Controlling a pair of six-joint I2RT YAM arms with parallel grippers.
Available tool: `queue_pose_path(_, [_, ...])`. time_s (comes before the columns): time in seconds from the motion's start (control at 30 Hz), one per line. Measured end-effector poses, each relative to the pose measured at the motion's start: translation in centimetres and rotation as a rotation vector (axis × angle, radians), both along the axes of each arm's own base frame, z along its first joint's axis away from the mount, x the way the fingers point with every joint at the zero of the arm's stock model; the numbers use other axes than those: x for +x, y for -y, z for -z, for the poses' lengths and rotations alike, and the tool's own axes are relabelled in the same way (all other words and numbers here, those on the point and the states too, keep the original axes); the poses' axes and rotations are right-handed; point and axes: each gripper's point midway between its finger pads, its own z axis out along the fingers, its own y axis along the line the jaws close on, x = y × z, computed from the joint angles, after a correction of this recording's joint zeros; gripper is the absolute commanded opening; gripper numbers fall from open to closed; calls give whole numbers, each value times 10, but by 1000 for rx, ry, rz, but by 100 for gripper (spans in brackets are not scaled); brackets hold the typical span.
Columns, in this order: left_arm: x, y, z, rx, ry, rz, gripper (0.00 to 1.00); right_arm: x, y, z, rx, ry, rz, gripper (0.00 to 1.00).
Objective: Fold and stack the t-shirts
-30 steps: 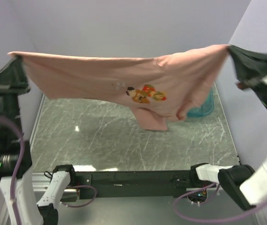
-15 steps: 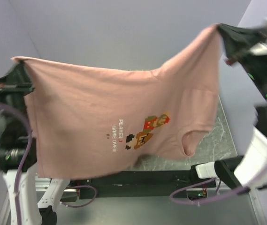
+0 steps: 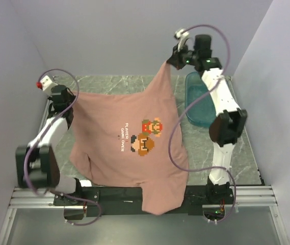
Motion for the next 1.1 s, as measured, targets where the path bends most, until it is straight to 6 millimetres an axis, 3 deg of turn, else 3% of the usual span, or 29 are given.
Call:
queue_pose_path(0.07, [24, -7, 41, -8, -94, -10, 0, 21, -5, 48, -32, -58, 8, 0])
queue_pose_path(0.17, [54, -14, 86, -24, -193, -15, 0, 43, -16, 104, -103, -99, 33, 0])
queue_pose_path(0.3, [80, -21, 114, -41, -249, -18, 0, 60, -36, 142, -208, -78, 105, 0])
queue_pose_path(0.47, [101, -31, 112, -66, -253, -6, 0, 73, -49, 133, -248, 2, 191, 0])
queue_pose_path(0.57, [105, -33, 106, -77, -235, 28, 0, 84, -38, 118, -232, 43, 243, 0])
queue_pose_path(0.73, [107, -30, 105, -82, -237, 104, 0, 90, -13, 110, -210, 35, 272, 0])
queue_pose_path(0.87, [106, -28, 103, -100, -227, 155, 0, 73, -3, 103, -196, -4, 232, 0])
queue_pose_path(1.1, [83, -31, 104, -142, -220, 219, 0, 12, -18, 75, -128, -47, 97, 0])
